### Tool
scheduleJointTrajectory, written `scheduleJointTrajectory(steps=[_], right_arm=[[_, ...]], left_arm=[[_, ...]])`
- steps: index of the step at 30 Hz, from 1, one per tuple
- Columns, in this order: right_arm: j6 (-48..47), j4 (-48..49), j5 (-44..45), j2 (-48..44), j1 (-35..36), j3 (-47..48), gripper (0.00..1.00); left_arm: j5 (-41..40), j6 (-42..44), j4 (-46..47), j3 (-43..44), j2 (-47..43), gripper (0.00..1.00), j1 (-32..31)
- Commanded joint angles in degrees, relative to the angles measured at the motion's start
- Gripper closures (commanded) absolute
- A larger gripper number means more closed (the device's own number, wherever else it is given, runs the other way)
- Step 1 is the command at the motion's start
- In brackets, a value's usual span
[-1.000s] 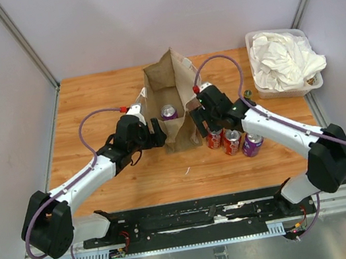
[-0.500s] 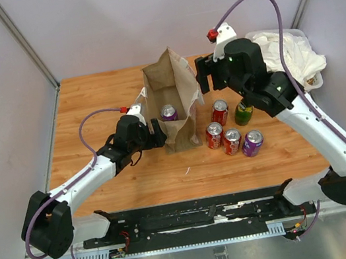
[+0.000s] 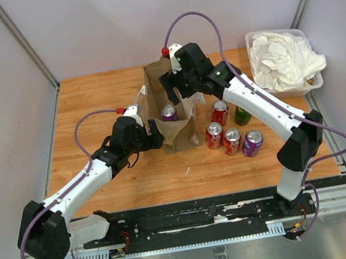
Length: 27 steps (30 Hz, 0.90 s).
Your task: Take the beverage out of the canvas bag
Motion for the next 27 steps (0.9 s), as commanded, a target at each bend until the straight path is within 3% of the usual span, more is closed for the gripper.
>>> scheduleJointTrajectory(steps=[1, 8, 22, 27], right_arm=[[1.0, 0.1, -2.5, 1.4, 1.0, -1.4, 0.11], [1.7, 2.4, -2.6, 3.6, 1.3, -7.5, 0.0], [-0.5, 3.0, -2.5, 8.4, 3.6, -11.7, 0.01], [-0.7, 2.9, -2.2, 9.1, 4.4, -12.0, 0.02]], left_arm=[[1.0, 0.7, -3.3, 0.7, -0.9, 0.15, -0.4], [0.7, 0.5, -3.4, 1.5, -2.0, 0.14, -0.4], [-1.7, -2.6, 1.2, 4.5, -2.7, 0.1, -0.4], [-6.7, -6.1, 3.8, 3.7, -5.4, 0.01, -0.4]])
